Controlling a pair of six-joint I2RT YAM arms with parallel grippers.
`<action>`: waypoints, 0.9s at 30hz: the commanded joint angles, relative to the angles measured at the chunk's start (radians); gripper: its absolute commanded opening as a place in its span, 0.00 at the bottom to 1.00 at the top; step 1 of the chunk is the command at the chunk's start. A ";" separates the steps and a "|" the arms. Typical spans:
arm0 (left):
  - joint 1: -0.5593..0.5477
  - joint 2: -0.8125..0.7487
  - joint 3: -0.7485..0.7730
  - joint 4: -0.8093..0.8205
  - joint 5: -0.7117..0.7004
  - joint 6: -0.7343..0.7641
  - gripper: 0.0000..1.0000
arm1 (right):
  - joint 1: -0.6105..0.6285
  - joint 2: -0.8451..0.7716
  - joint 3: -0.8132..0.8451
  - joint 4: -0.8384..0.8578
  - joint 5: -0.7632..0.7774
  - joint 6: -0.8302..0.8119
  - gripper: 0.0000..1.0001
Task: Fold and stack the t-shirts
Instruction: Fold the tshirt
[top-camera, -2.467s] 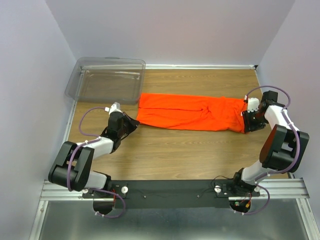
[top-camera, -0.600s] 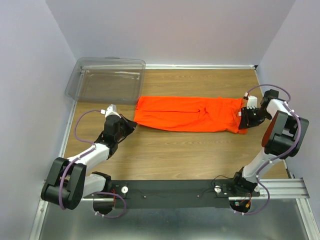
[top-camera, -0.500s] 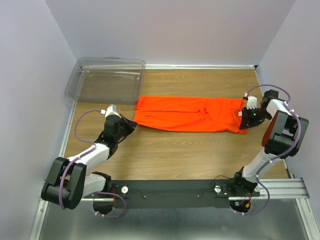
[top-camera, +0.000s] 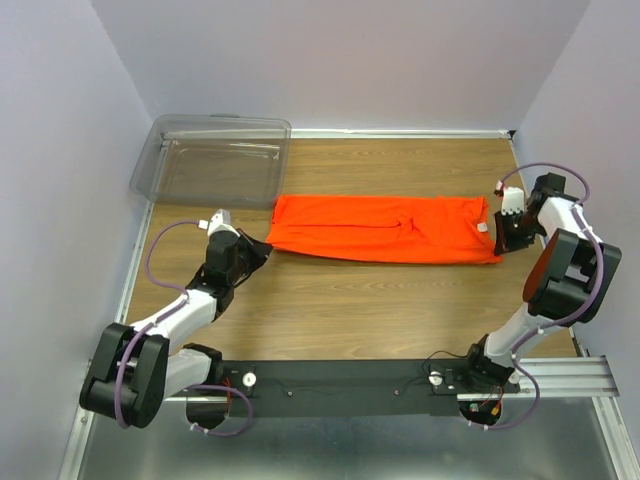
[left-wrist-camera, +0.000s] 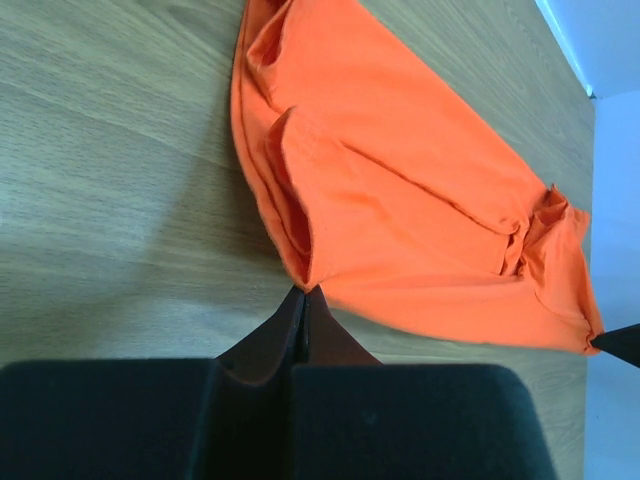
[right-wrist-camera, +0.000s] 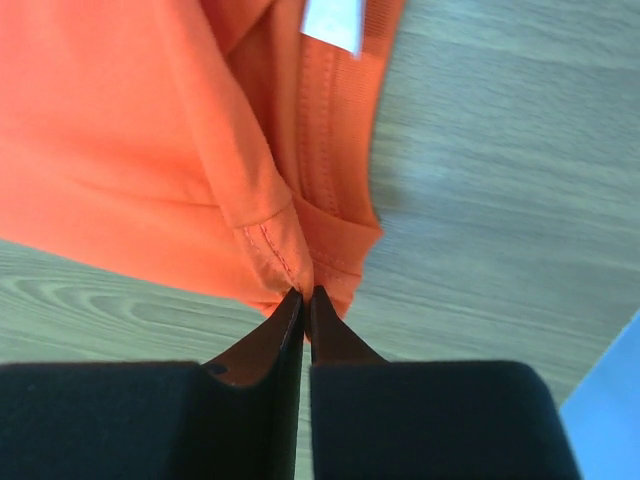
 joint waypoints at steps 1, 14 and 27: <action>0.013 -0.029 -0.022 -0.025 -0.052 0.009 0.00 | -0.020 -0.004 0.021 -0.007 0.072 -0.025 0.13; 0.019 -0.032 -0.039 -0.019 -0.029 0.009 0.00 | -0.027 0.057 0.041 0.001 0.064 -0.109 0.22; 0.021 -0.095 -0.019 -0.065 0.009 0.009 0.00 | -0.027 -0.018 0.063 -0.048 -0.063 -0.231 0.14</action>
